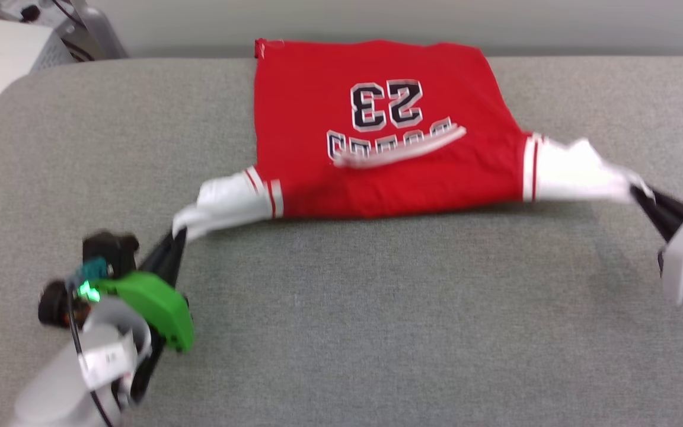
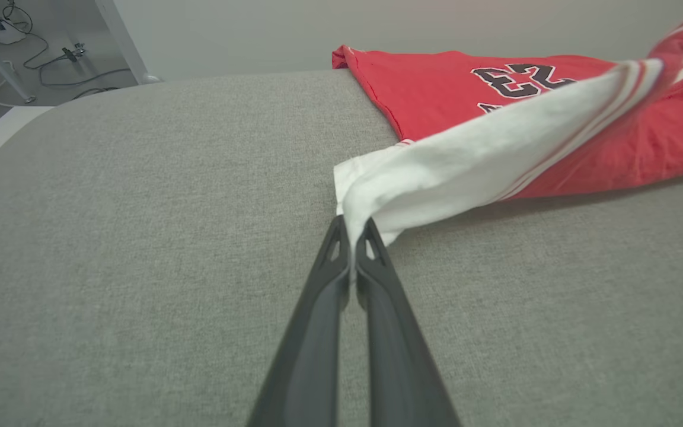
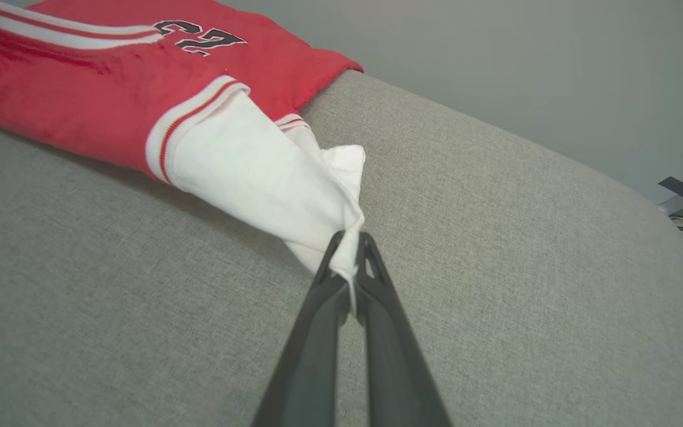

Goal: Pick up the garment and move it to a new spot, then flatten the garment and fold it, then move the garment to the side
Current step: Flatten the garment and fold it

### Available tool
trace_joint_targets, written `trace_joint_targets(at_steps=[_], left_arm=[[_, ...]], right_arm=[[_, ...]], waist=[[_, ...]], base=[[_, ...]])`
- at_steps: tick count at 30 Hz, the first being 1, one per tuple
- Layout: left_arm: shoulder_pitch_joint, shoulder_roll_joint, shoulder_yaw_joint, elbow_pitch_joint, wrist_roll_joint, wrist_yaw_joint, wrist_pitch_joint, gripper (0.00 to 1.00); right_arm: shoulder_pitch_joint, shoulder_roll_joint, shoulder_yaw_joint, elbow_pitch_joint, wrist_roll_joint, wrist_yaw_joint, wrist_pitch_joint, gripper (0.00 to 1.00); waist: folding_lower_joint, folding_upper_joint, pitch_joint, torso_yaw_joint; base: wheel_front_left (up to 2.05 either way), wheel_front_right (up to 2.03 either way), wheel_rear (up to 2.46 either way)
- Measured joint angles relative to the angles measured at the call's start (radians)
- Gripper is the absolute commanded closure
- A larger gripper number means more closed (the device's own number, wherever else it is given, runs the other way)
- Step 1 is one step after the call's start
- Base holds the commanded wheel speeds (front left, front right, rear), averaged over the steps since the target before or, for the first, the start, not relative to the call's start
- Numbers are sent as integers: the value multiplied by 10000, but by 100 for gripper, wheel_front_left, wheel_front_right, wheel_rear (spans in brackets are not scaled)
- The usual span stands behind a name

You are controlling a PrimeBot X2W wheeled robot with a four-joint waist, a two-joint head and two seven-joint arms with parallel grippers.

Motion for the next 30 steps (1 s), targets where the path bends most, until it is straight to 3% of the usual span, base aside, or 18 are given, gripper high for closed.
trace_joint_targets(at_steps=[12,18,24,25,26,27,30], left_arm=[[3484,564,-127,-1605,-698,1202,2,100],[4329,738,-355,-1996,-711,1588,27,100],[4527,903,-351,-2263,-625,1860,25,100],[4526,903,-357,-2334,-619,1881,25,100],[4525,899,-349,-2385,-619,1908,23,100],[4524,901,-343,-2441,-612,1948,23,100],[4501,882,-322,-2686,-464,2069,17,100]], right_arm=[[4494,-155,-1954,-650,-31,8,15,100],[6571,-4,-3386,-1116,-485,10,245,100],[8076,527,-4617,-1941,-949,10,1279,100],[8203,591,-4794,-2115,-1030,10,1532,91],[8282,631,-4932,-2266,-1110,10,1745,52],[8354,663,-5089,-2479,-1283,10,2004,0],[8419,738,-5659,-3172,-1712,8,2669,0]], waist=[[0,0,-1284,47],[-1,0,-1582,53],[0,0,-1518,148],[0,0,-1492,162],[0,0,-1470,173],[-1,0,-1442,186],[0,0,-1336,210]], base=[[0,0,0],[0,0,0],[0,0,0],[0,0,0],[0,0,0],[0,0,0],[0,0,0]])
